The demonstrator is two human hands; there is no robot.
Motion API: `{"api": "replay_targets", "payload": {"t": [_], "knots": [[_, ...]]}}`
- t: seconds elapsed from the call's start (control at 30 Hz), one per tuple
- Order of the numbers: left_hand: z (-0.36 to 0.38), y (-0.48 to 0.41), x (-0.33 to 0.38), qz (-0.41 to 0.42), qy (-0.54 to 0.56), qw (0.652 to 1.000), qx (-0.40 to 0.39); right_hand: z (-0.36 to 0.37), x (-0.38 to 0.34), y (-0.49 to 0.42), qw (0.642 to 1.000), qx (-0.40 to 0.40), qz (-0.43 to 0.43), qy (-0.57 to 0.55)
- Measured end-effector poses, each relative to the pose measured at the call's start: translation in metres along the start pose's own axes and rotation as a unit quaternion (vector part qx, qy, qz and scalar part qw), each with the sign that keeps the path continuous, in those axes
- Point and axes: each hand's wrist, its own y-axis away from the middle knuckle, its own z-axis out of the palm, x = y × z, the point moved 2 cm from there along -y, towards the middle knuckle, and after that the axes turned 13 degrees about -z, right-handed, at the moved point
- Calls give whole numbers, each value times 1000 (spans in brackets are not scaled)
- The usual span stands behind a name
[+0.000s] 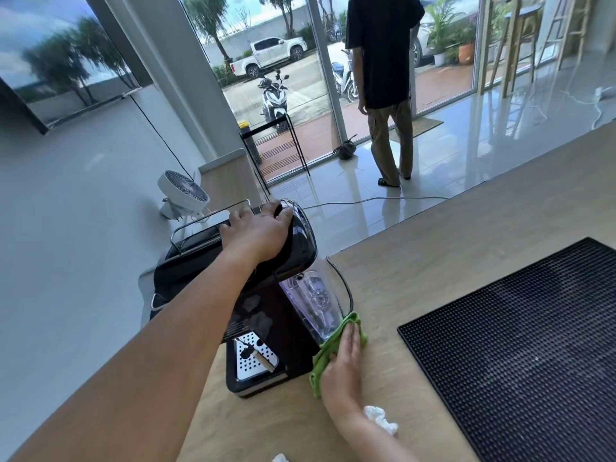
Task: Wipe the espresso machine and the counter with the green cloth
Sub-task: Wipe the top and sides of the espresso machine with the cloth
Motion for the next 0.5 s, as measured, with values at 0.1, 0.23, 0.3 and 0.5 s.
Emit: {"api": "replay_targets", "payload": {"t": [0.1,0.23,0.3,0.5], "knots": [[-1,0,0,0,1,1000,1,3,-20,12,996,73,11,-43],[0,0,0,1,0,1000,3,-30,-77,-9,966,173,-84,-171],[0,-1,0,2,0,1000,4,-50,-106,-26,947,186,-148,-217],[-1,-1,0,3,3,1000,3,-45,-65,-70,948,52,3,-313]]}}
